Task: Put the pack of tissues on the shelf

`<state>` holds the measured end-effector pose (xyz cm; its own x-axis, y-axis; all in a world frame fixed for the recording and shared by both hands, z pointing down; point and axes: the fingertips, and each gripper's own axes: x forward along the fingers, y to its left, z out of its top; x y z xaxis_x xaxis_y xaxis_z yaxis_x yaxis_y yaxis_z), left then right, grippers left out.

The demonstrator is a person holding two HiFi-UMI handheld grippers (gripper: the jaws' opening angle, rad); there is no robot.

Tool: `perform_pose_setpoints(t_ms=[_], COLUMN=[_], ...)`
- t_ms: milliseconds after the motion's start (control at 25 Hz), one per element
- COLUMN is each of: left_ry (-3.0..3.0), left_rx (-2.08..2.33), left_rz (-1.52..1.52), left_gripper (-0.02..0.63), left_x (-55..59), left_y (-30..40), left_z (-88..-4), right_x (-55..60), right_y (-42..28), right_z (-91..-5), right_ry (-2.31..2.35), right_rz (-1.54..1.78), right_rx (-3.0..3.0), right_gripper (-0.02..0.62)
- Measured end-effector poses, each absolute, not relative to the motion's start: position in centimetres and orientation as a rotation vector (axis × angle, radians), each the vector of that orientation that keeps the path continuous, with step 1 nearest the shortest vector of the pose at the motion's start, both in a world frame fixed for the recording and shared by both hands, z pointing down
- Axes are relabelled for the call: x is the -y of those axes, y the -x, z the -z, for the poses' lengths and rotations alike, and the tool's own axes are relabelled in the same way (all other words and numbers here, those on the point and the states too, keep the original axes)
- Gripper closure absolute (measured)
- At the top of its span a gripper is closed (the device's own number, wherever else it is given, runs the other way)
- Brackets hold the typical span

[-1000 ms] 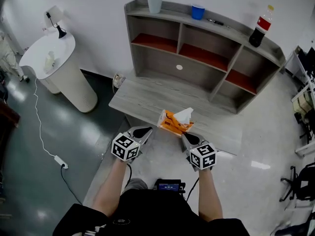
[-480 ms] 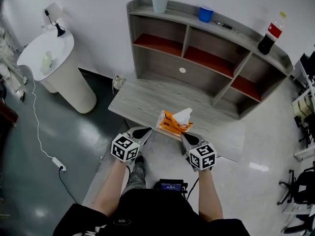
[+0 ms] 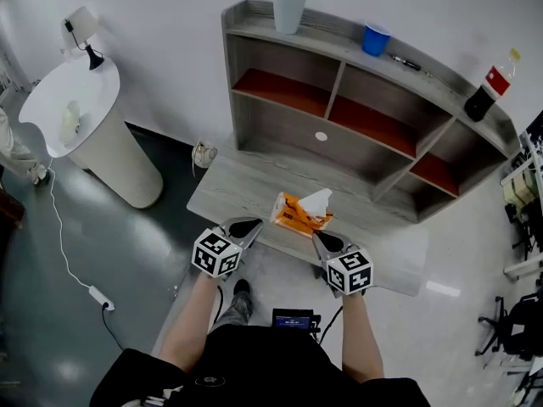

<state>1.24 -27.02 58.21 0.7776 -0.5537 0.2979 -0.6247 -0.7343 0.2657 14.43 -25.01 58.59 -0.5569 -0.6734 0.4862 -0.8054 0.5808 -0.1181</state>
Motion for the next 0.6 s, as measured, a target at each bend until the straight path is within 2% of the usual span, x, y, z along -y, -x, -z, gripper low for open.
perform_pose_setpoints(t_ms=[600], left_ry=[-2.652], left_rx=[0.794], left_rz=[-0.306], left_gripper=[0.604], left_x=[36.4], left_y=[2.3], left_z=[-58.5], right_x=[33.5], right_y=[-10.3], right_z=[-58.7], right_ry=[-1.278], right_rz=[-0.49], right_rx=[2.382], right_gripper=[0.591])
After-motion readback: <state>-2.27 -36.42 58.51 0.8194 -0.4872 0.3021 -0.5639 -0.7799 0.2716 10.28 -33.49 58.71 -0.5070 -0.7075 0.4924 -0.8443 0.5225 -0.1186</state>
